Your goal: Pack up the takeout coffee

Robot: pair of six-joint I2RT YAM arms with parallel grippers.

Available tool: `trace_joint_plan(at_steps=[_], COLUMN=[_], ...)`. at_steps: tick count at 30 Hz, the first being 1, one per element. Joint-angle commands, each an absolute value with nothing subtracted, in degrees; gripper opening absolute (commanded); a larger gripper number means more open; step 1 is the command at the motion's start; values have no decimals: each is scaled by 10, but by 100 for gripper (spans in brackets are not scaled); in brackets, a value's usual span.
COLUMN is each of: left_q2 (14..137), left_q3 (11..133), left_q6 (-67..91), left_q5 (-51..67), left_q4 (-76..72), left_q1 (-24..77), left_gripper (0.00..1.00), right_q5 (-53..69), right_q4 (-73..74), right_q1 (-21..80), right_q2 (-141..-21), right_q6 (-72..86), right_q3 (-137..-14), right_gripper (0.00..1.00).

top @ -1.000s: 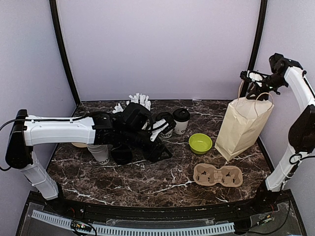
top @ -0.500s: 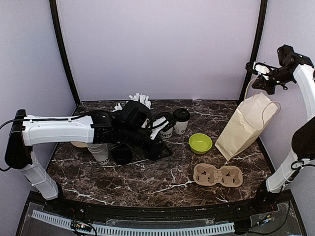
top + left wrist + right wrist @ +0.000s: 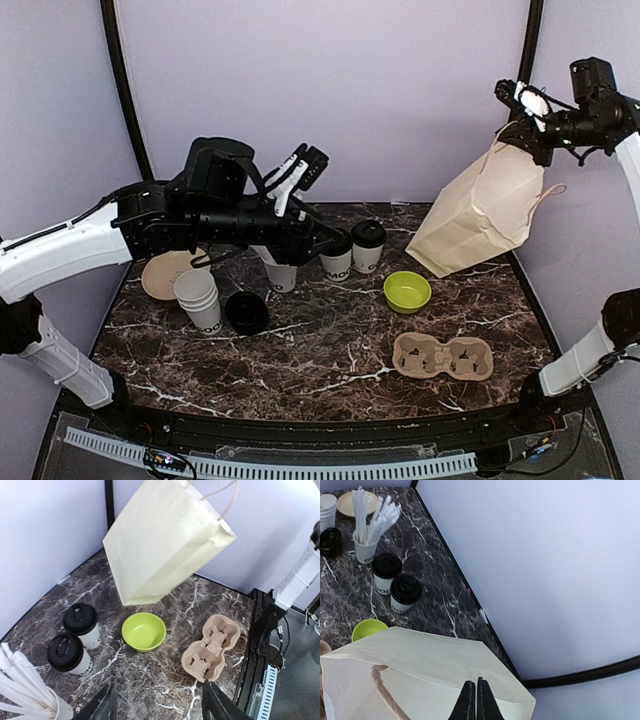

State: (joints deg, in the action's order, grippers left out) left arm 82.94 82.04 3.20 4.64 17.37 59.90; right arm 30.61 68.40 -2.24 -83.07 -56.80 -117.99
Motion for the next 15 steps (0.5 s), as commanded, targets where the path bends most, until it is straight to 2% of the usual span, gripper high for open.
trace_joint_plan(at_steps=[1, 7, 15], left_q2=[788, 724, 638], left_q3=[833, 796, 745], left_q6=[28, 44, 47], left_q5=[-60, -154, -182], left_q4=[205, 190, 166], left_q1=[594, 549, 516], left_gripper=[61, 62, 61], right_q5=[330, 363, 359], right_q4=[643, 647, 632], right_q1=[69, 151, 284], right_q2=[-809, -832, -837], right_q6=[-503, -449, -401], right_q3=[-1209, -1265, -1222], right_gripper=[0, 0, 0])
